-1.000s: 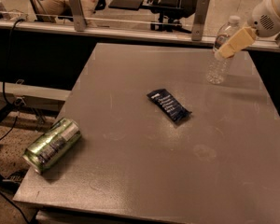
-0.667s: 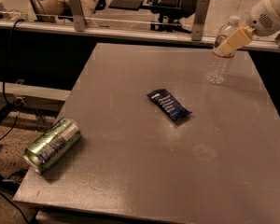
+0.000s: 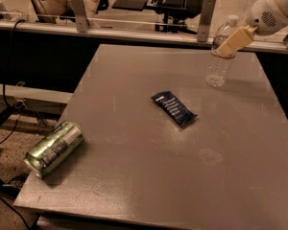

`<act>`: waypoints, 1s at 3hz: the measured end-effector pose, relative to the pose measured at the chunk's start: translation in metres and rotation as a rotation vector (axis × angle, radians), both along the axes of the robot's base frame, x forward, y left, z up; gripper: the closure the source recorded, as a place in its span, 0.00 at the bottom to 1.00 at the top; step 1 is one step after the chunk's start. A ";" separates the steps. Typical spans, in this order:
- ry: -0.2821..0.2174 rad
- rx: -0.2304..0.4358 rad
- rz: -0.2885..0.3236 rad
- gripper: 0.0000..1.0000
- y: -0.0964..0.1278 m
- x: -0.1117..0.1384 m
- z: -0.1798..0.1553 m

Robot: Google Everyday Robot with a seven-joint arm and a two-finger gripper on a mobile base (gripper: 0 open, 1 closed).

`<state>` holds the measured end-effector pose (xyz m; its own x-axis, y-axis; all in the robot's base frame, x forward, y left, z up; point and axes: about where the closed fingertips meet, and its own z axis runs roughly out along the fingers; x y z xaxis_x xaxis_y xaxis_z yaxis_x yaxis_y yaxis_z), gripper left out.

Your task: Move water bottle near green can

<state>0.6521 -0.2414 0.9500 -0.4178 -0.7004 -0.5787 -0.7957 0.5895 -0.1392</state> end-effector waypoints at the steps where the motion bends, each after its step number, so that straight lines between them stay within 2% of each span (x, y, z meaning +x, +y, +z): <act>1: -0.002 0.009 0.097 1.00 0.030 -0.027 0.013; 3: -0.012 0.054 0.292 1.00 0.098 -0.092 0.027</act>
Offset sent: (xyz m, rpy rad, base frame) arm -0.1103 0.1048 0.0340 0.0455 -0.0101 0.3159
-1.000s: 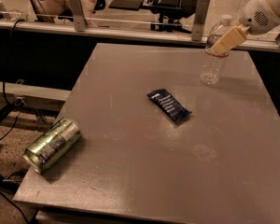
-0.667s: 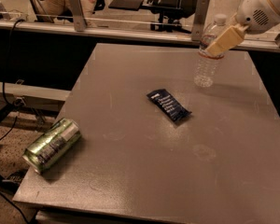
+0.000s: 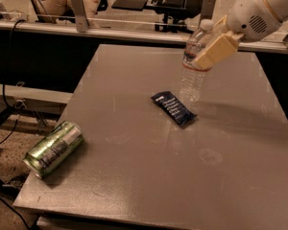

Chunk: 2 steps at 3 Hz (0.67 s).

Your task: Move water bottle near green can

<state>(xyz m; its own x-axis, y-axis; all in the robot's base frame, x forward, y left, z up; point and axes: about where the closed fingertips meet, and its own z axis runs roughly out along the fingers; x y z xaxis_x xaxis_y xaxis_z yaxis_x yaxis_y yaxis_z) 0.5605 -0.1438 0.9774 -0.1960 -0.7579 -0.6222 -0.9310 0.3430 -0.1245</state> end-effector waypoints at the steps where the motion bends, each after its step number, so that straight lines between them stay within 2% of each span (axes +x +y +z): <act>1: -0.008 0.029 0.095 1.00 0.034 -0.024 0.001; 2: -0.004 0.039 0.183 1.00 0.066 -0.041 -0.003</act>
Offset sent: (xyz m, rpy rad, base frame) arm -0.0621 0.1072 -0.0121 0.0481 0.0095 0.3027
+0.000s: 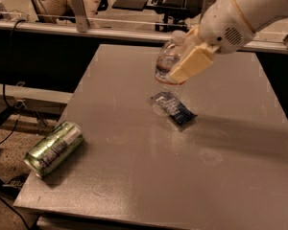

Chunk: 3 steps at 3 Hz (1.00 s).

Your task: Move water bottle near green can

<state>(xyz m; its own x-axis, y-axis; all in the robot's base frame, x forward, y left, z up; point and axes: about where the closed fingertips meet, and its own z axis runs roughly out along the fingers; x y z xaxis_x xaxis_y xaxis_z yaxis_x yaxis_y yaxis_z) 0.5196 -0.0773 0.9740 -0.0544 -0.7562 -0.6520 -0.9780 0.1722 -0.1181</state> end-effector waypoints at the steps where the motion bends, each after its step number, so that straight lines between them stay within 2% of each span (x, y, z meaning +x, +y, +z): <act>1: 0.015 -0.006 0.101 1.00 0.037 -0.017 -0.011; 3: -0.020 -0.021 0.203 1.00 0.085 -0.022 -0.025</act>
Offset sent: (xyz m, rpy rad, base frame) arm -0.0271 0.0840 -0.0362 -0.0287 -0.0031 0.2048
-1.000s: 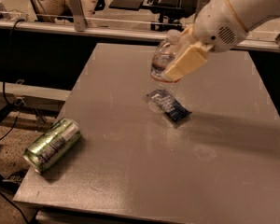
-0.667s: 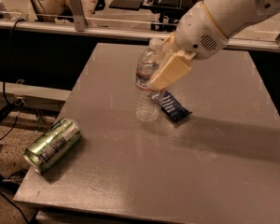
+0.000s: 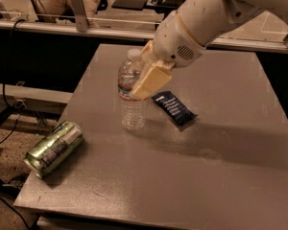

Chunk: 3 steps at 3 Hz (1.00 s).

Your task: Move water bottle near green can

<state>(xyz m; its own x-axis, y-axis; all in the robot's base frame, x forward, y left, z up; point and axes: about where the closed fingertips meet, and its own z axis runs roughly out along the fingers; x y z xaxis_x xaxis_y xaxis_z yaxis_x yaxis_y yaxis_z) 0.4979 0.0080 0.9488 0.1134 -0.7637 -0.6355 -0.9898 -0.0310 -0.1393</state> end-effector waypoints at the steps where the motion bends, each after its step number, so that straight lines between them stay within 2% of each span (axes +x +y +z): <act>1: -0.023 -0.004 0.057 1.00 0.025 -0.002 0.000; 3: -0.019 -0.010 0.125 1.00 0.047 -0.016 0.004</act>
Offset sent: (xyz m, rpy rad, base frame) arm -0.0068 0.0458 0.0022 -0.0143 -0.0331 0.1202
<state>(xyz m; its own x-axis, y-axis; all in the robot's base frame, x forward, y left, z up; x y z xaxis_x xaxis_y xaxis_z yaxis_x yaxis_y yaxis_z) 0.4823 0.0552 0.9528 0.2198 -0.7488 -0.6252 -0.9753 -0.1556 -0.1566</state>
